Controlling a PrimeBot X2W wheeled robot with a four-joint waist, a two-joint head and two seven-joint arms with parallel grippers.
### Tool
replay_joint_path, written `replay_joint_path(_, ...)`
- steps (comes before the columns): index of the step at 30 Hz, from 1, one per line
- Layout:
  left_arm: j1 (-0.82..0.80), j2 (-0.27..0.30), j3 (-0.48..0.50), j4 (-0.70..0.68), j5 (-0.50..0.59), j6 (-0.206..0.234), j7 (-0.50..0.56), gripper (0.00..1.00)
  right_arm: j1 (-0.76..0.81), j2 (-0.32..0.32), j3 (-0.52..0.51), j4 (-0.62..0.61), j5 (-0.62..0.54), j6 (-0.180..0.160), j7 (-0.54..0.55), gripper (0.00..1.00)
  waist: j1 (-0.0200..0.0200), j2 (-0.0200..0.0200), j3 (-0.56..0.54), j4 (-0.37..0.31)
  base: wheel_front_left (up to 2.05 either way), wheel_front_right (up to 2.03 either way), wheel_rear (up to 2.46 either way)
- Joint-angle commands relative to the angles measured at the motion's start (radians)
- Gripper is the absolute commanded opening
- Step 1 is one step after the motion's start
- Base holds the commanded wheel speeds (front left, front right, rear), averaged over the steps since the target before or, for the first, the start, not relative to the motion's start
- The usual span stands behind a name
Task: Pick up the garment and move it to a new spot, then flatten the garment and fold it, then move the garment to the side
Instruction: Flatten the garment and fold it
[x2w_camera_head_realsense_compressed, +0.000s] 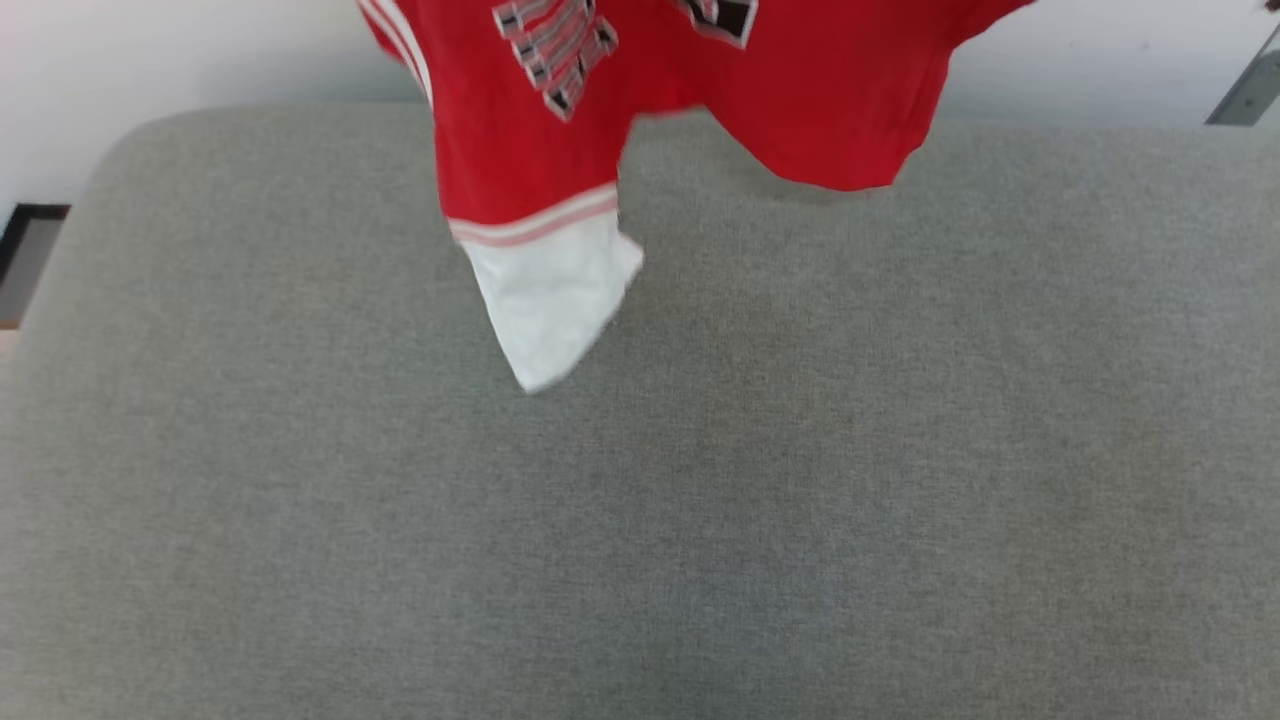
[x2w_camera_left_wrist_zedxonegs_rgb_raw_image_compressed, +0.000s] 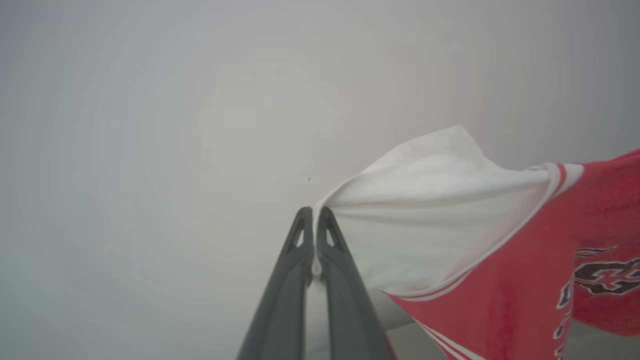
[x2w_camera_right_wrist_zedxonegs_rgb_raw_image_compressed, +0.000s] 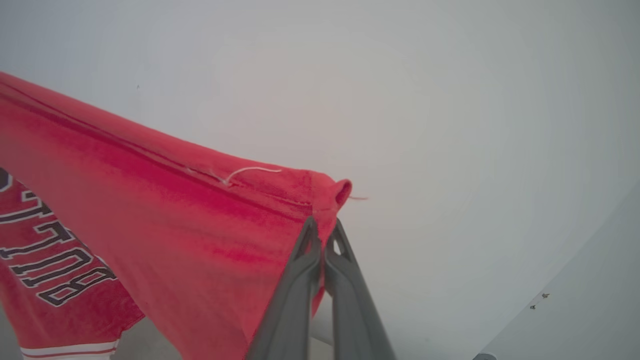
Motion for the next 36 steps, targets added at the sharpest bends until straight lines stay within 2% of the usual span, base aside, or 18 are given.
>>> replay_joint_path(1,-0.026,-0.004,0.000,0.031,0.013,-0.006,-0.017,0.00,-0.017,0.004,-0.014,0.001,-0.013,-0.002,-0.017,0.00,0.0000,0.0000,0.023,-0.008,0.00,0.00,0.00)
replay_joint_path(8,-0.137,-0.038,-0.005,0.145,0.049,-0.023,-0.141,0.00,-0.086,0.035,-0.048,0.029,-0.091,-0.002,-0.088,0.00,0.0000,0.0000,0.147,-0.020,0.00,0.00,0.00)
replay_joint_path(15,-0.245,-0.089,-0.011,0.263,0.088,-0.027,-0.259,0.00,-0.165,0.085,-0.081,0.096,-0.202,-0.002,-0.218,0.00,0.0000,0.0000,0.277,-0.033,0.00,0.00,0.00)
replay_joint_path(18,-0.321,-0.120,-0.004,0.322,0.104,-0.003,-0.319,0.00,-0.225,0.109,-0.106,0.145,-0.282,-0.002,-0.319,0.00,0.0000,0.0000,0.333,-0.037,0.00,0.00,0.00)
replay_joint_path(22,-0.436,-0.152,0.034,0.375,0.103,0.029,-0.449,0.00,-0.305,0.140,-0.161,0.199,-0.421,-0.002,-0.496,0.00,0.0000,0.0000,0.398,-0.040,0.00,0.00,0.00)
replay_joint_path(26,-0.496,-0.175,0.047,0.394,0.103,0.003,-0.580,0.00,-0.355,0.165,-0.206,0.255,-0.552,-0.002,-0.620,0.00,0.0000,0.0000,0.444,-0.025,0.00,0.00,0.00)
replay_joint_path(32,-0.409,-0.166,0.024,0.390,0.073,-0.039,-0.621,0.00,-0.323,0.180,-0.208,0.364,-0.614,-0.002,-0.667,0.00,0.0000,0.0000,0.458,0.000,0.00,0.00,0.00)
replay_joint_path(36,-0.261,-0.155,-0.029,0.379,0.042,-0.041,-0.597,0.00,-0.255,0.172,-0.153,0.449,-0.564,-0.002,-0.670,0.00,0.0000,0.0000,0.421,0.013,0.00,0.00,0.00)
